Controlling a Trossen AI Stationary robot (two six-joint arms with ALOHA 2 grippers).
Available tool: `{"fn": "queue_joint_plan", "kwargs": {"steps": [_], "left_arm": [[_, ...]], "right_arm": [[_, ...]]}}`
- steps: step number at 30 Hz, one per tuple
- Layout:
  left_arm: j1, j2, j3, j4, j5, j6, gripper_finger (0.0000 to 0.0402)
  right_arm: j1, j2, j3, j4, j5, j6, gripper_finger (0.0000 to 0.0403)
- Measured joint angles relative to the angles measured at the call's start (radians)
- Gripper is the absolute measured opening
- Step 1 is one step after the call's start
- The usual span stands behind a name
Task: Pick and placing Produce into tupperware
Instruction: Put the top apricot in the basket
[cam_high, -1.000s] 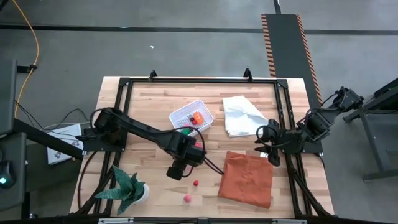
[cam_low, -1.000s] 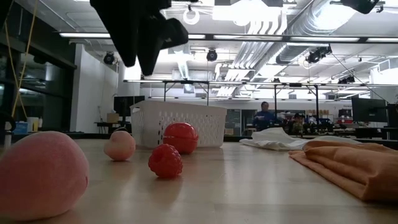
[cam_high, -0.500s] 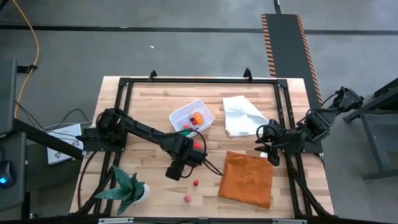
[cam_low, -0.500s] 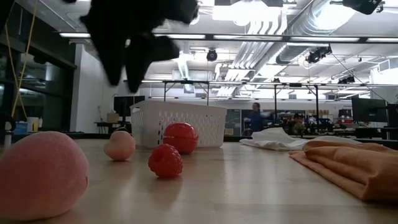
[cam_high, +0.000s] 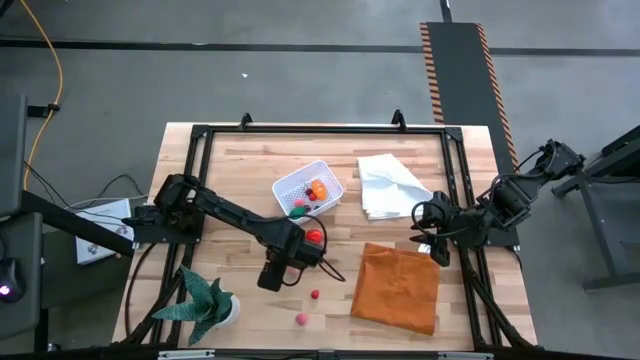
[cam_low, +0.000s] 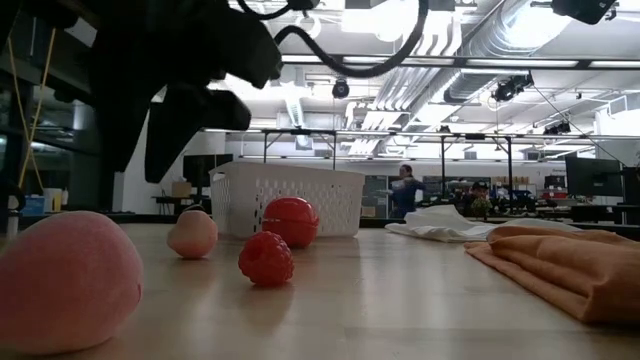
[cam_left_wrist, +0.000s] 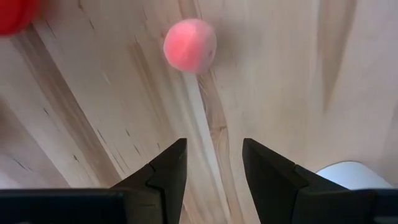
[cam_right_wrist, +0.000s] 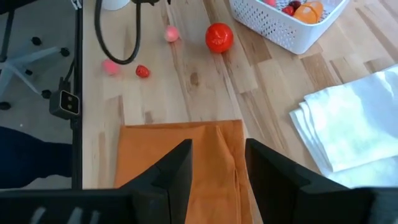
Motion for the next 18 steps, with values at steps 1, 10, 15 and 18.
{"fn": "queue_joint_plan", "kwargs": {"steps": [1, 10, 15, 18], "left_arm": [[0.000, 0.000, 0.008, -0.002, 0.000, 0.001, 0.0145], [0.000, 0.000, 0.079, 0.001, -0.001, 0.003, 0.0145], [0.001, 0.000, 0.121, -0.001, -0.003, 0.003, 0.0145], [0.001, 0.000, 0.143, -0.002, -0.003, 0.003, 0.0145]], "right_arm": [[0.000, 0.000, 0.000, 0.000, 0.005, 0.000, 0.0138], [0.000, 0.000, 0.000, -0.003, 0.012, 0.001, 0.0138], [0.000, 0.000, 0.000, -0.003, 0.024, 0.000, 0.0138], [0.000, 0.000, 0.000, -0.003, 0.030, 0.000, 0.0138]]}}
